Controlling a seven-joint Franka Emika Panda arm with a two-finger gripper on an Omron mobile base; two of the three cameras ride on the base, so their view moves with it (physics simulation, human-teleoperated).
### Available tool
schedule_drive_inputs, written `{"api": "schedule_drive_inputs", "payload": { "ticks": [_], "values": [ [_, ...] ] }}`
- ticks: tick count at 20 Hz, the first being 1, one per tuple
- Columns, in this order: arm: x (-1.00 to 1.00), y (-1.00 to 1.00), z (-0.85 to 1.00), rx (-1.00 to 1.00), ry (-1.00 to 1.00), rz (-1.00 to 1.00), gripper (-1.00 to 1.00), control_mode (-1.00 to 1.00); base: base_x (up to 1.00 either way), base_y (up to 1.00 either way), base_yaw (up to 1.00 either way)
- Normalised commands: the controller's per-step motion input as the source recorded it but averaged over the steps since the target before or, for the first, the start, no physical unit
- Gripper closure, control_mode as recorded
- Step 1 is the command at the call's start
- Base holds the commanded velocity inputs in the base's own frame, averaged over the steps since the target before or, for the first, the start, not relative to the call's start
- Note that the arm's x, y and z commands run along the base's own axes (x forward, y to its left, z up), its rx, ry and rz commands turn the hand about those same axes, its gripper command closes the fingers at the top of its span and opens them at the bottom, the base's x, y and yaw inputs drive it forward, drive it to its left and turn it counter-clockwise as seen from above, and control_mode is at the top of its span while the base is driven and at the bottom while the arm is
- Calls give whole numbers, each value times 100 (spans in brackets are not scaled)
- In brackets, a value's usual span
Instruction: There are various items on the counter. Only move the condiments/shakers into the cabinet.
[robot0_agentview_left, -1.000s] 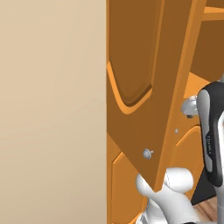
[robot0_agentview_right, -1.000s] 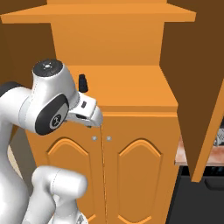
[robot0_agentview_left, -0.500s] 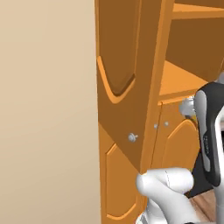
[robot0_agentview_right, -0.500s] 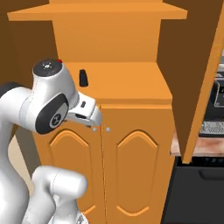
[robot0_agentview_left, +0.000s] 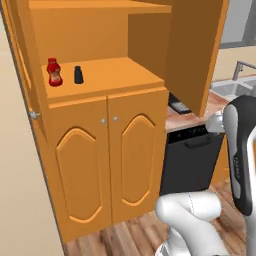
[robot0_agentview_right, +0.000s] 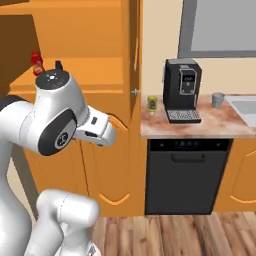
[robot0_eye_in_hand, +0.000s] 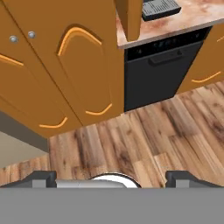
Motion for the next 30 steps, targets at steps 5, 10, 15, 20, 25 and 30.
{"api": "schedule_drive_inputs", "payload": {
  "ticks": [5, 10, 15, 20, 25, 30],
  "values": [
    [0, 0, 0, 0, 0, 0, -100, 100, 2, -99, 1],
    [0, 0, 0, 0, 0, 0, -100, 100, 60, -84, 14],
    [0, 0, 0, 0, 0, 0, -100, 100, 88, -41, 18],
    [0, 0, 0, 0, 0, 0, -100, 100, 95, -2, 25],
    [0, 0, 0, 0, 0, 0, -100, 100, 56, -30, 39],
    [0, 0, 0, 0, 0, 0, -100, 100, 13, -59, 26]
  ]
}}
